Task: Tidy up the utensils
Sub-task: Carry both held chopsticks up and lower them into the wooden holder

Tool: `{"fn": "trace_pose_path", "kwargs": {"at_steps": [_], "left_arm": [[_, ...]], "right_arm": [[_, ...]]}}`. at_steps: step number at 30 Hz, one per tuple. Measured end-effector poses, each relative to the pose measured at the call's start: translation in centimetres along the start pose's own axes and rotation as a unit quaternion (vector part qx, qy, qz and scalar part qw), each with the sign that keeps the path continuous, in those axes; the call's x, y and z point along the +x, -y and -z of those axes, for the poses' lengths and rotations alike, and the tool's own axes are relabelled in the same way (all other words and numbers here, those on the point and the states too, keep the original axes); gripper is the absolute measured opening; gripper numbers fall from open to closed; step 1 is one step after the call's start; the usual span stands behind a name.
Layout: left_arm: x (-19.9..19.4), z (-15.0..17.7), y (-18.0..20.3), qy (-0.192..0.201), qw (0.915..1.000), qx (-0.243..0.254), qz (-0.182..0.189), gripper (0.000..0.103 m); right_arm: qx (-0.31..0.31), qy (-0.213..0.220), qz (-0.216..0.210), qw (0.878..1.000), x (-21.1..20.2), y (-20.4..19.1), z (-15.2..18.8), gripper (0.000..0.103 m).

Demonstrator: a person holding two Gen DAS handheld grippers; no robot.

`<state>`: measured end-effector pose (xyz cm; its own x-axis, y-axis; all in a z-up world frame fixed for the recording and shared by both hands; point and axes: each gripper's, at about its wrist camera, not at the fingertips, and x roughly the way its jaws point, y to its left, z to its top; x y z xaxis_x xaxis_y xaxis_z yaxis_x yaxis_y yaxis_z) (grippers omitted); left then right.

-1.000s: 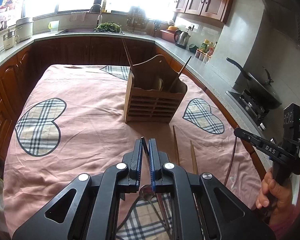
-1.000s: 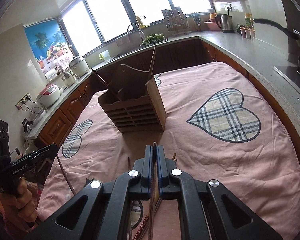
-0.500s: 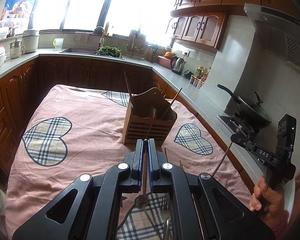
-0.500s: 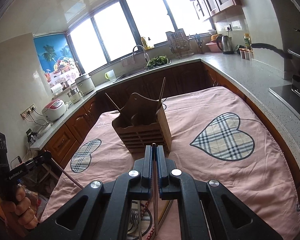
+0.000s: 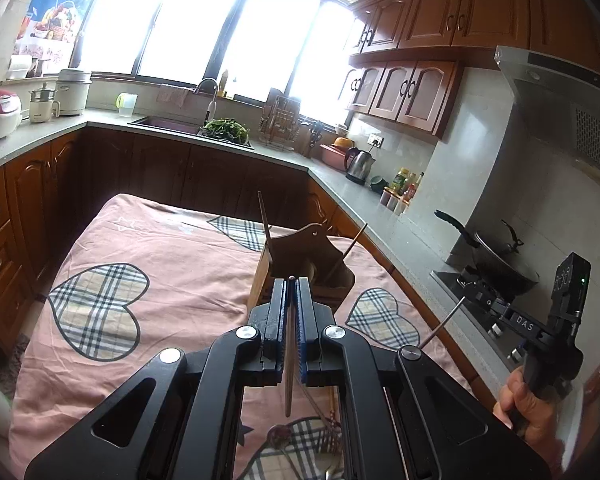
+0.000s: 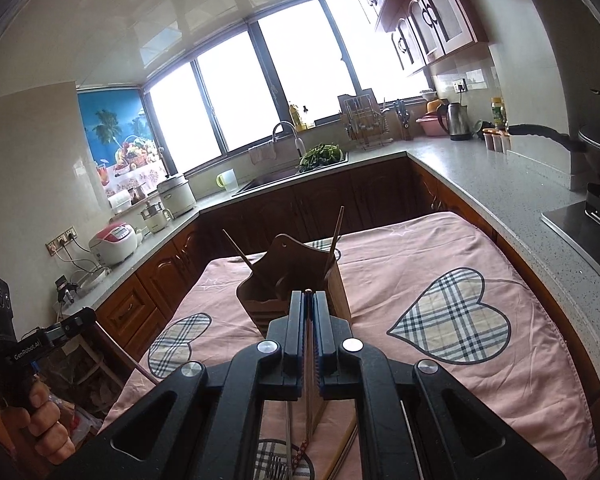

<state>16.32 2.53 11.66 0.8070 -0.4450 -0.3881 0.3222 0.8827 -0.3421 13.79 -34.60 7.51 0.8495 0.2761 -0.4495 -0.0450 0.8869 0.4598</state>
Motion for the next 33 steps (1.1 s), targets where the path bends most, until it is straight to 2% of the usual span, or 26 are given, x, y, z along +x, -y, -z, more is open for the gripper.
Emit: {"fn": "trace_pose_path", "kwargs": {"at_steps": [7,13,21,26,33], "left_arm": [[1.0,-2.8,-0.3,0.032,0.9994,-0.011,0.004,0.003],[2.7,-6.2,0.2,0.076,0.997,-0.011,0.011,0.004],[6.9,-10.7,0.5,0.118,0.9928,-0.013,0.007,0.004],[11.3,-11.0,-0.1,0.111,0.9936,-0.019,-0.008,0.004],[16.8,-9.4,-1.6,0.084,0.9954,-0.037,-0.029,0.004]], "right_arm": [[0.002,0.024,-0.007,1.0,0.9,-0.1,-2.1,0.004],[0.01,0.062,-0.014,0.998,1.9,0.0,-5.3,0.004],[0.012,0.106,-0.01,0.994,4.9,0.1,-10.0,0.004],[0.013,0.108,-0.003,0.994,8.3,0.9,-11.1,0.004],[0.014,0.073,0.006,0.997,13.5,2.1,-9.4,0.004]]}}
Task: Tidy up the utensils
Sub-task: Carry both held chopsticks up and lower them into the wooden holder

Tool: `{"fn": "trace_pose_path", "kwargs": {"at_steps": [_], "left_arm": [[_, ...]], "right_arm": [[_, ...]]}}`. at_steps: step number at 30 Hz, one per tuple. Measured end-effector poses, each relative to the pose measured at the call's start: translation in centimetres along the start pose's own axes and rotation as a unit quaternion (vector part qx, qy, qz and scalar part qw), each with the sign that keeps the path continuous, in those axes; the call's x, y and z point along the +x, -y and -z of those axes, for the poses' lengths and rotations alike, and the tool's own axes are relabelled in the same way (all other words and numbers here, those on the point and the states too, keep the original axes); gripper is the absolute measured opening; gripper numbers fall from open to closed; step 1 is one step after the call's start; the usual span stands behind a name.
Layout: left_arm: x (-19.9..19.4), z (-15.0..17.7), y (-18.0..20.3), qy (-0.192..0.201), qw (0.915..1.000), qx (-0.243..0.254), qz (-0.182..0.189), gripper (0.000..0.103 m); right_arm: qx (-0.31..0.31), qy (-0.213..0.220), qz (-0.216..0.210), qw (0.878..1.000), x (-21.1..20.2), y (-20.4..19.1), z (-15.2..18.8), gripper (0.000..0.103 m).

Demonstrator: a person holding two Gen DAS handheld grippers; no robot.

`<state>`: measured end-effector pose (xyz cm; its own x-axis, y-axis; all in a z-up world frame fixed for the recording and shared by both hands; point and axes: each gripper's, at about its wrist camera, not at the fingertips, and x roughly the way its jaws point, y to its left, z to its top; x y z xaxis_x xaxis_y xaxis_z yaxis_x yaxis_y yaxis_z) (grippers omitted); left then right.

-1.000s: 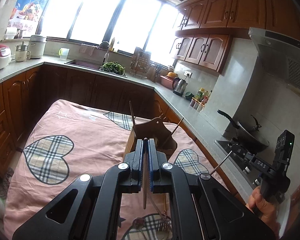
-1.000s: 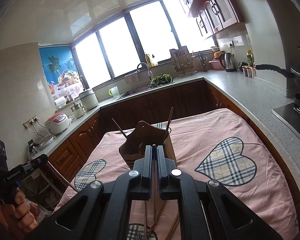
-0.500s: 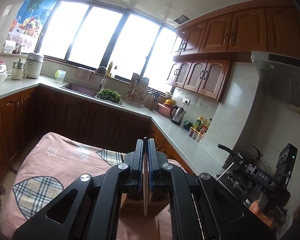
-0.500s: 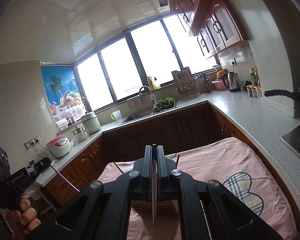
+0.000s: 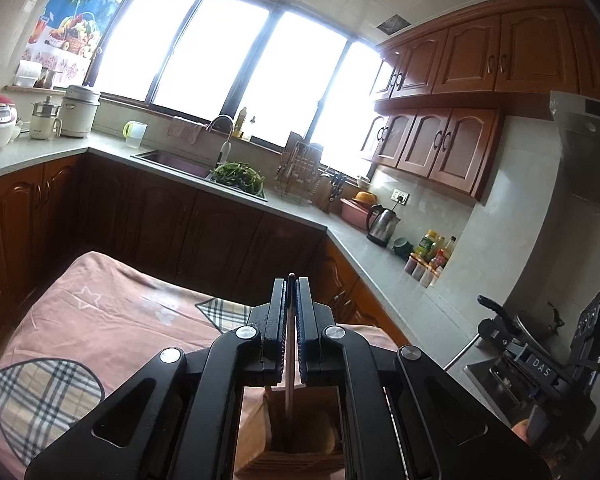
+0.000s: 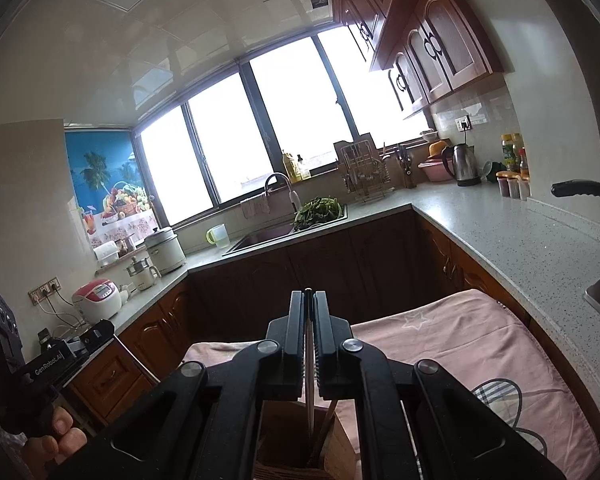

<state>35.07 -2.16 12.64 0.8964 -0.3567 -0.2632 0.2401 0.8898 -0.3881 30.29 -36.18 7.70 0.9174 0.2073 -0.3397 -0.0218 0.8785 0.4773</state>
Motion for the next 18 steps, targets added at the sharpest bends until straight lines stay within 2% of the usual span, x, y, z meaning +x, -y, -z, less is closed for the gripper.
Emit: {"fn": "trace_pose_path", "kwargs": {"at_steps": [9,13,18], "left_arm": [[3.2,3.6,-0.7,-0.036,0.9993,0.004,-0.005,0.004],[4.3,4.7,-1.1,-0.055,0.9984,0.003,-0.008,0.004],[4.4,4.8,-1.3,-0.057,0.9984,-0.001,-0.005,0.004]], "right_arm": [[0.016,-0.049,0.003,0.999,3.7,1.6,3.6,0.004],[0.016,-0.061,0.002,0.998,4.4,1.7,4.4,0.004],[0.023,-0.067,0.004,0.997,4.7,2.1,4.5,0.004]]}}
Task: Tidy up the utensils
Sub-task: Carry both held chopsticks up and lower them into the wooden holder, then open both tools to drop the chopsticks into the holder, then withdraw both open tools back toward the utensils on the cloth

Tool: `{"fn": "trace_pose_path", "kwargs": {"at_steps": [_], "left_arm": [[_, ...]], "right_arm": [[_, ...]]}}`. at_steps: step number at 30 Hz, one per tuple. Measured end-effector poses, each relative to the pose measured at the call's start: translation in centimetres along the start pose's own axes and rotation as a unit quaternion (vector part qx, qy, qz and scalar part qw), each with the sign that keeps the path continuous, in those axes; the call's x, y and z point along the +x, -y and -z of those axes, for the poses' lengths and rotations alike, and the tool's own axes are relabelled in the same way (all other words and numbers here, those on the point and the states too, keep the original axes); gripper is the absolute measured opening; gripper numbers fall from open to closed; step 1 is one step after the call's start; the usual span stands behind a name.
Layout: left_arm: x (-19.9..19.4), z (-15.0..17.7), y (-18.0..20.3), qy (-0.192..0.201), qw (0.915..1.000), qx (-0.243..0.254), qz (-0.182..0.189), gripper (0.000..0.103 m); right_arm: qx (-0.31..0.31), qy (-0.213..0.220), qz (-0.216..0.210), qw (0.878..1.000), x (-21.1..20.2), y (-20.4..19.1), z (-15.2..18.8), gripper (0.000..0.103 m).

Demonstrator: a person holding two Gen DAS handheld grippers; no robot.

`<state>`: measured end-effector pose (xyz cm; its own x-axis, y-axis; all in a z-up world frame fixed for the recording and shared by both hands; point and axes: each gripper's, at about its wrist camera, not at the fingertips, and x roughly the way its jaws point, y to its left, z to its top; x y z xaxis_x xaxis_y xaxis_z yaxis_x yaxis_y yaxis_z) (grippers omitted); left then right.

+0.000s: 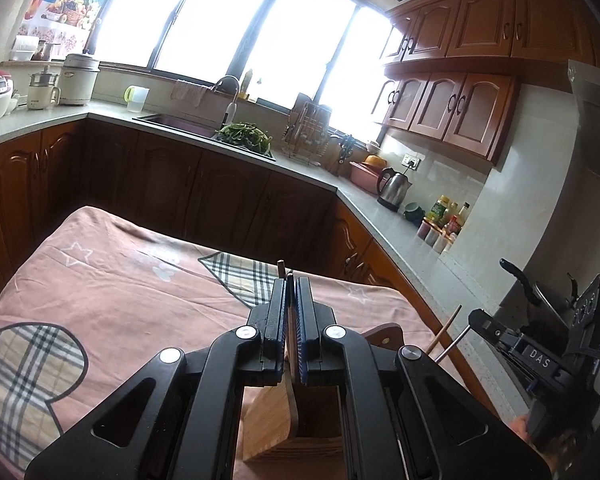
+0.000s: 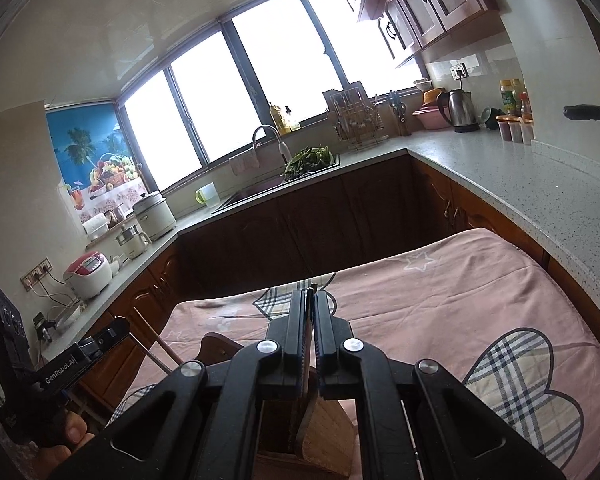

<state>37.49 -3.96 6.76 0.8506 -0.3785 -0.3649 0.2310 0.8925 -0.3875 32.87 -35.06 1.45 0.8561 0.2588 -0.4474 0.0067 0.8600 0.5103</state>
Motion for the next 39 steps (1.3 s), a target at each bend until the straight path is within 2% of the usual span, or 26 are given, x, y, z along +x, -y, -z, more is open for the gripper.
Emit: {"fn": "trace_pose_path", "kwargs": {"at_steps": [12,15,16,17,18,19,21,23,25,27,31,39], "left_arm": [[-0.1,-0.4,-0.1,-0.011,0.9999,0.0,0.007,0.004],[-0.2,-0.5,-0.2,-0.013,0.9999,-0.001,0.004,0.014],[-0.3,-0.5,-0.2,-0.013,0.9999,-0.002,0.003,0.024],[-0.5,-0.5,-0.3,-0.012,0.9999,-0.003,0.0,0.041],[-0.7,-0.4,-0.4,-0.008,0.9999,-0.005,-0.003,0.049],[-1.1,-0.3,-0.5,-0.004,1.0,-0.006,-0.006,0.057],[-1.5,-0.1,-0.6,-0.003,0.9999,-0.004,-0.01,0.06],[-2.0,0.2,-0.7,-0.009,0.9999,-0.004,-0.014,0.072],[-2.6,0.7,-0.9,-0.011,0.9998,-0.005,-0.018,0.074],[-3.2,1.1,-1.1,-0.017,0.9995,-0.004,-0.025,0.077],[-4.6,2.2,-1.2,-0.023,0.9988,0.0,-0.043,0.086],[-7.9,3.8,-0.5,-0.03,0.9973,0.024,-0.063,0.092]], "right_arm": [[0.015,-0.012,-0.006,1.0,0.4,0.3,0.0,0.009],[0.02,-0.013,-0.007,1.0,0.3,0.3,0.0,0.013],[0.023,-0.013,-0.007,1.0,0.3,0.5,-0.1,0.021],[0.026,-0.012,-0.011,1.0,0.2,0.6,-0.1,0.029],[0.029,-0.01,-0.016,0.999,0.0,0.6,-0.2,0.053],[0.032,-0.005,-0.02,0.999,-0.3,0.6,-0.1,0.071],[0.032,0.001,-0.025,0.999,-0.8,0.6,-0.1,0.073],[0.035,0.0,-0.031,0.999,-1.1,0.6,-0.1,0.076],[0.038,-0.001,-0.035,0.999,-1.5,0.7,0.1,0.082],[0.037,-0.002,-0.036,0.999,-2.0,0.7,0.3,0.083],[0.038,-0.007,-0.041,0.998,-3.0,0.6,1.2,0.092],[0.036,-0.015,-0.046,0.998,-5.9,0.3,2.6,0.095]]}}
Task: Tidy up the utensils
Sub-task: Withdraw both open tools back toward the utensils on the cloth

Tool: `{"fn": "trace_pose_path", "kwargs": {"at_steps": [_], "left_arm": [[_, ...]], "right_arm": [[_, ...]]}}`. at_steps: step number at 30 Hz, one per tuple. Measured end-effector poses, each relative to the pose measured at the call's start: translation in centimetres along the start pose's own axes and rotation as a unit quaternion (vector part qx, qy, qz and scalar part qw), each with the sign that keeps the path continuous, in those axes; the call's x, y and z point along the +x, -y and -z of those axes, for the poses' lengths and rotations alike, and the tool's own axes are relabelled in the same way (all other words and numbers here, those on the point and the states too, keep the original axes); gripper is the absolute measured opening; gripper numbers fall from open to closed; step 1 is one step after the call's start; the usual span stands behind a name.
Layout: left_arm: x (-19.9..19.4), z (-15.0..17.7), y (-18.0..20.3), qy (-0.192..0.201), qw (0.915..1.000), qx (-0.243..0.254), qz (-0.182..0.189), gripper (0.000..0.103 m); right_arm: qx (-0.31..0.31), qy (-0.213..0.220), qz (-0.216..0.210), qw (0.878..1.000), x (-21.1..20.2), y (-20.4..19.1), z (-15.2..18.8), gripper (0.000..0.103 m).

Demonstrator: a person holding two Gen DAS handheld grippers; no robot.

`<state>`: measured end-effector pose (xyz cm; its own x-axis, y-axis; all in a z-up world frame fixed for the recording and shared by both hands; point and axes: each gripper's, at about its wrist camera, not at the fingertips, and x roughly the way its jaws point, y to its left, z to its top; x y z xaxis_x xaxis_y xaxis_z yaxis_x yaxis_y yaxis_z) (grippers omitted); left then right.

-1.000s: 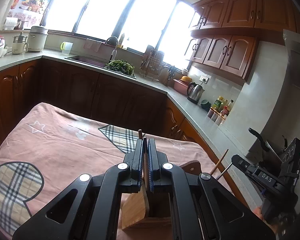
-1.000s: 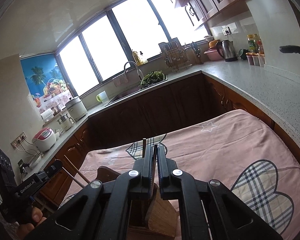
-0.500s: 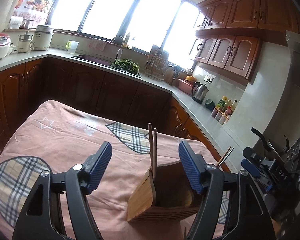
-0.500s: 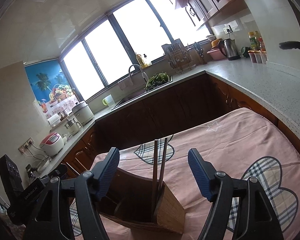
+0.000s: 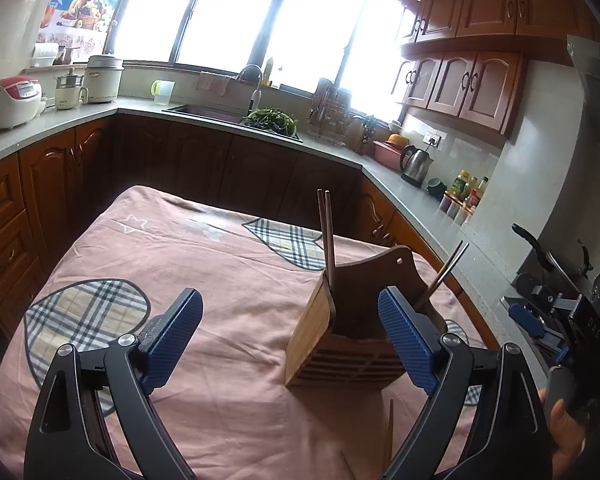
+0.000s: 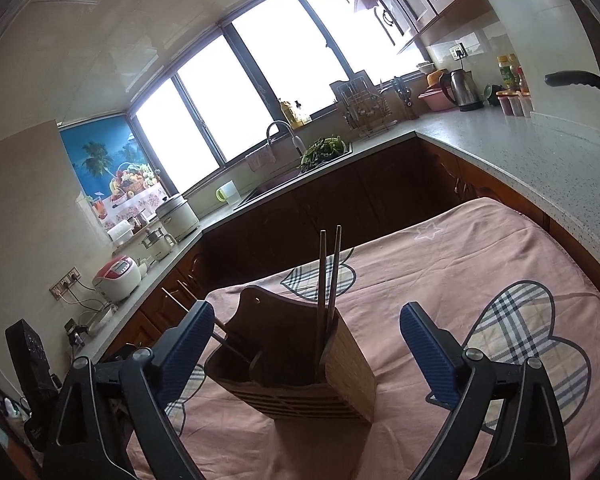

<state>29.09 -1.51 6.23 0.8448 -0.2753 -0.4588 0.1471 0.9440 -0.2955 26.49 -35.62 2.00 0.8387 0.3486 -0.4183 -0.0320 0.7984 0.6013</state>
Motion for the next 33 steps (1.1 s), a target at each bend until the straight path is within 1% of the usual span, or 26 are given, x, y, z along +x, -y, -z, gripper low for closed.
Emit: {"fn": "trace_pose_path", "kwargs": {"at_steps": [3,13,18,22,25,33], "left_arm": [[-1.5,0.8,0.1,0.001,1.0,0.005,-0.004,0.092],[-5.5,3.4,-0.3,-0.021,0.9997,-0.004,0.008,0.093],[-7.6,4.6,-0.4,-0.024,0.9996,-0.003,0.01,0.093],[-9.1,5.8,-0.3,-0.033,0.9994,0.007,0.005,0.093],[-10.2,6.8,-0.6,-0.039,0.9992,0.004,0.008,0.093],[-11.5,9.8,-1.6,-0.068,0.9977,0.0,0.0,0.093]], "right_arm": [[-0.002,-0.002,-0.003,1.0,-1.4,-0.3,0.5,0.096],[-0.005,-0.013,-0.002,1.0,-6.1,-0.7,3.3,0.097],[-0.004,-0.02,0.003,1.0,-8.4,-0.6,4.8,0.097],[-0.003,-0.024,0.005,1.0,-10.5,-0.7,6.1,0.097],[-0.003,-0.025,0.008,1.0,-11.9,-0.9,7.2,0.097],[0.005,-0.05,0.008,0.999,-13.7,-0.8,11.0,0.097]]}}
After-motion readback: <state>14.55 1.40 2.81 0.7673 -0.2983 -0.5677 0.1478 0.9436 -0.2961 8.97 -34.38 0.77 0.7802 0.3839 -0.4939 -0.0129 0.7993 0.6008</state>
